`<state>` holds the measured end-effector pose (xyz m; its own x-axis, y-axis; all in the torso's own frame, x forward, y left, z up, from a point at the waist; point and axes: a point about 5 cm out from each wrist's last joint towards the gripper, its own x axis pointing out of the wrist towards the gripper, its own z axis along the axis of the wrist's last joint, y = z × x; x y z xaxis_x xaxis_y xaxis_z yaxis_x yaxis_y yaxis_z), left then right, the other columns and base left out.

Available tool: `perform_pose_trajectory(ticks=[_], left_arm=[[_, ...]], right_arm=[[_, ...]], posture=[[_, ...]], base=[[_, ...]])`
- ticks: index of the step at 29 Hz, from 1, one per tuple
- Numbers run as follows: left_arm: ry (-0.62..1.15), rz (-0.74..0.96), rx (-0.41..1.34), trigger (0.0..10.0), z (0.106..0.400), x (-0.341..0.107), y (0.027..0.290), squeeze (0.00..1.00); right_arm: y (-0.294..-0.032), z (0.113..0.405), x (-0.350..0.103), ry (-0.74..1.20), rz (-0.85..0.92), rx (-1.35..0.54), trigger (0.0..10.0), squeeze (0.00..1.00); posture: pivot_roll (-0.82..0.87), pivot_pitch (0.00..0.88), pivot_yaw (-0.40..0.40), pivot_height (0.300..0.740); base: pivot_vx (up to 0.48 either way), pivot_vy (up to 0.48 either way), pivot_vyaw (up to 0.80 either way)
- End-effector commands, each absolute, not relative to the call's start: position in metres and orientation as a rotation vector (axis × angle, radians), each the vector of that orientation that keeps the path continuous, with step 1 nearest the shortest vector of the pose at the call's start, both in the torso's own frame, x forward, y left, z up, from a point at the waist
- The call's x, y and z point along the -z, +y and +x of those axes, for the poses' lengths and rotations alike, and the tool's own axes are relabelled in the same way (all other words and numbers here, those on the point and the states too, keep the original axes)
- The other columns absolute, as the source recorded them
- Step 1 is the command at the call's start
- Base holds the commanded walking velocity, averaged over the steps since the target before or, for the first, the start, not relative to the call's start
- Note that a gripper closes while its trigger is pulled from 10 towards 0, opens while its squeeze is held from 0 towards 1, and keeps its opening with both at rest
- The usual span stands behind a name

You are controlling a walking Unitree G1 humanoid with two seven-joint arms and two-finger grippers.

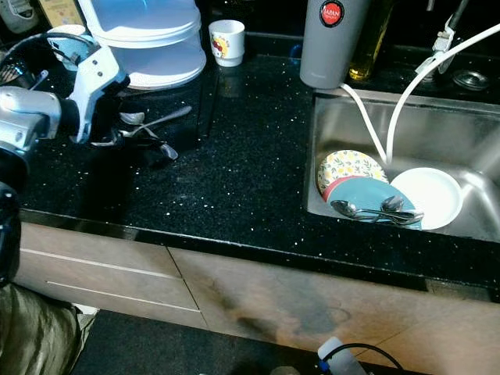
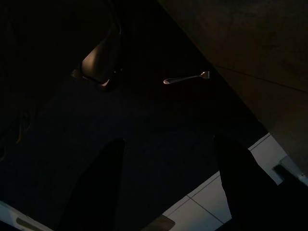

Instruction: Kitchen organization

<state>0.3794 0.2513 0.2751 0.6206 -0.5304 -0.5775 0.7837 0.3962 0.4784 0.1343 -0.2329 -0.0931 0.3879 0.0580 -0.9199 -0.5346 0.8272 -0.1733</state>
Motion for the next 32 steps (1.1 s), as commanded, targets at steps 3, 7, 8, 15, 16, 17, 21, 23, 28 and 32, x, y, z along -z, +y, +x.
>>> perform_pose_trajectory(ticks=[3,7,8,15,16,17,21,23,28,32], left_arm=[[0.481,0.844,0.726,10.0,0.375,-0.268,0.277,0.00],[0.495,0.803,0.688,10.0,0.376,-0.264,0.279,0.00],[0.494,0.749,0.669,10.0,0.377,-0.260,0.279,0.00],[0.503,0.570,0.589,10.0,0.377,-0.238,0.283,0.00],[0.503,0.570,0.589,10.0,0.377,-0.238,0.283,0.00],[0.501,0.569,0.574,10.0,0.378,-0.236,0.283,0.00],[0.486,0.639,0.474,10.0,0.380,-0.233,0.287,0.00],[0.482,0.639,0.449,10.0,0.381,-0.234,0.288,0.00],[0.263,0.265,0.256,10.0,0.390,-0.261,0.289,0.00],[0.178,0.140,0.227,10.0,0.392,-0.270,0.289,0.00]], right_arm=[[-0.231,0.130,0.095,1.136,-0.492,-0.410,10.0,0.00],[-0.231,0.130,0.095,1.136,-0.492,-0.410,10.0,0.00],[-0.231,0.130,0.095,1.136,-0.492,-0.410,10.0,0.00],[-0.231,0.131,0.095,1.134,-0.491,-0.405,10.0,0.00],[-0.231,0.131,0.095,1.134,-0.491,-0.405,10.0,0.00],[-0.231,0.131,0.095,1.134,-0.491,-0.405,10.0,0.00],[-0.231,0.132,0.095,1.134,-0.492,-0.405,10.0,0.00],[-0.231,0.132,0.095,1.134,-0.492,-0.405,10.0,0.00],[-0.231,0.132,0.095,1.133,-0.492,-0.406,10.0,0.00],[-0.230,0.132,0.095,1.133,-0.493,-0.408,10.0,0.00]], posture=[[-0.07,0.103,-0.002,0.740],[-0.07,0.103,-0.003,0.740],[-0.07,0.104,-0.003,0.740],[-0.08,0.108,-0.002,0.740],[-0.08,0.108,-0.002,0.740],[-0.08,0.107,-0.004,0.740],[-0.08,0.112,-0.004,0.740],[-0.08,0.112,-0.004,0.740],[-0.07,0.114,-0.004,0.740],[-0.07,0.114,-0.006,0.740]], base=[[0.000,0.000,0.00],[0.000,0.000,0.00],[0.000,0.000,0.00],[0.000,0.000,0.00],[0.000,0.000,0.00],[0.000,0.000,0.00],[0.000,0.000,0.00],[0.000,0.000,0.00],[0.000,0.000,0.00],[0.000,0.000,0.00]])
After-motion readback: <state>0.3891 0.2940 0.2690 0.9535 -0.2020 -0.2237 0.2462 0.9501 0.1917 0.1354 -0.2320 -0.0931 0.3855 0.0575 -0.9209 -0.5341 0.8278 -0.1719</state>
